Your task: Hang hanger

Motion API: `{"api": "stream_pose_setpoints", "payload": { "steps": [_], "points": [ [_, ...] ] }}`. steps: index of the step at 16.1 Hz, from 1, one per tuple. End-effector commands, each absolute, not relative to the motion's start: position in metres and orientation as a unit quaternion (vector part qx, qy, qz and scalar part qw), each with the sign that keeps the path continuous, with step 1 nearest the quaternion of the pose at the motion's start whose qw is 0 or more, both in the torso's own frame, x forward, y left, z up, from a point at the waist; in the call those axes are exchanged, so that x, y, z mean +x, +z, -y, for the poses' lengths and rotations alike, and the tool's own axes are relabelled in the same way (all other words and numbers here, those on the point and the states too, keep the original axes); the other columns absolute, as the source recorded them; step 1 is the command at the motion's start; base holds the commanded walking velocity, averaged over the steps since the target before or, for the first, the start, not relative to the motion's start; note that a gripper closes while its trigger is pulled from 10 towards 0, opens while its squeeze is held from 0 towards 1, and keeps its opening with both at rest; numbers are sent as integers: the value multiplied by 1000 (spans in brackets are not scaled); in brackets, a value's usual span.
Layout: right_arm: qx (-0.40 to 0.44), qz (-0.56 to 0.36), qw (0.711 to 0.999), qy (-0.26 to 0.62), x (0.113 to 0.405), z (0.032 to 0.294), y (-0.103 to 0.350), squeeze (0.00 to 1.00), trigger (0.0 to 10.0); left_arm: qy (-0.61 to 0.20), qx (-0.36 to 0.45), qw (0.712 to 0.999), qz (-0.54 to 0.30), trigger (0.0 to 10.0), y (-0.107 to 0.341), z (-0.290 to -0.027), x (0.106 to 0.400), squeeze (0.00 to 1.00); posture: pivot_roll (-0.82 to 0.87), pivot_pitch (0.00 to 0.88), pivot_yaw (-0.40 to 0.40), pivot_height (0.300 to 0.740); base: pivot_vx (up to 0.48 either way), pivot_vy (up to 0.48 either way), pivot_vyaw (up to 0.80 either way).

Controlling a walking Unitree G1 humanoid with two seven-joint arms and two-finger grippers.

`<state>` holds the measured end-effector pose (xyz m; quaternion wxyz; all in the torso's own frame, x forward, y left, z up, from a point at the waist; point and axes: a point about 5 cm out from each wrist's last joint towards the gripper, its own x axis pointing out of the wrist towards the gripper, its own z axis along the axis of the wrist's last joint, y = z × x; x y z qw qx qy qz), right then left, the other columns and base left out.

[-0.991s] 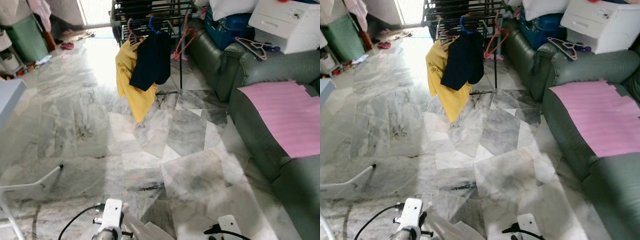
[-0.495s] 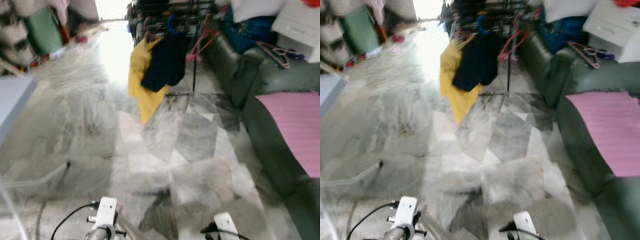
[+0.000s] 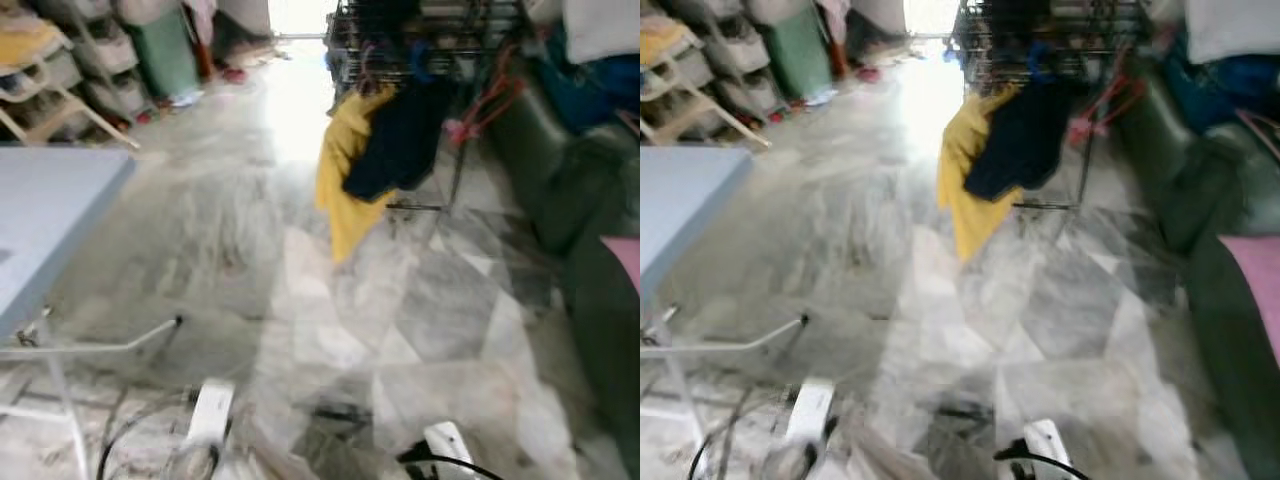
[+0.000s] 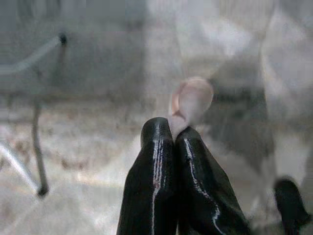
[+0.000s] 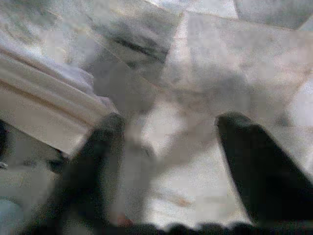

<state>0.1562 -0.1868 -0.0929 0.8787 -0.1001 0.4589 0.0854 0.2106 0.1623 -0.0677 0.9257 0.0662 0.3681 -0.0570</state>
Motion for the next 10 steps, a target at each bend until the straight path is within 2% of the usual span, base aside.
{"api": "stream_pose_setpoints", "payload": {
  "steps": [1,2,4,10],
  "points": [
    [-104,-468,874,81,151,193,-94,0,10000,-80,91,919,-375,10000,-56,-166,234,0,-120,60,46,740,409,0,438],
    [-104,-468,874,81,151,193,-94,0,10000,-80,91,919,-375,10000,-56,-166,234,0,-120,60,46,740,409,0,438],
    [-135,-467,868,102,162,202,-89,0,10000,-45,52,940,-335,10000,-40,-158,257,0,-130,68,26,740,0,0,0],
    [-134,-465,869,101,166,202,-88,0,10000,-78,59,956,-278,10000,-15,-138,286,0,-138,67,42,740,0,0,0]
  ]
}}
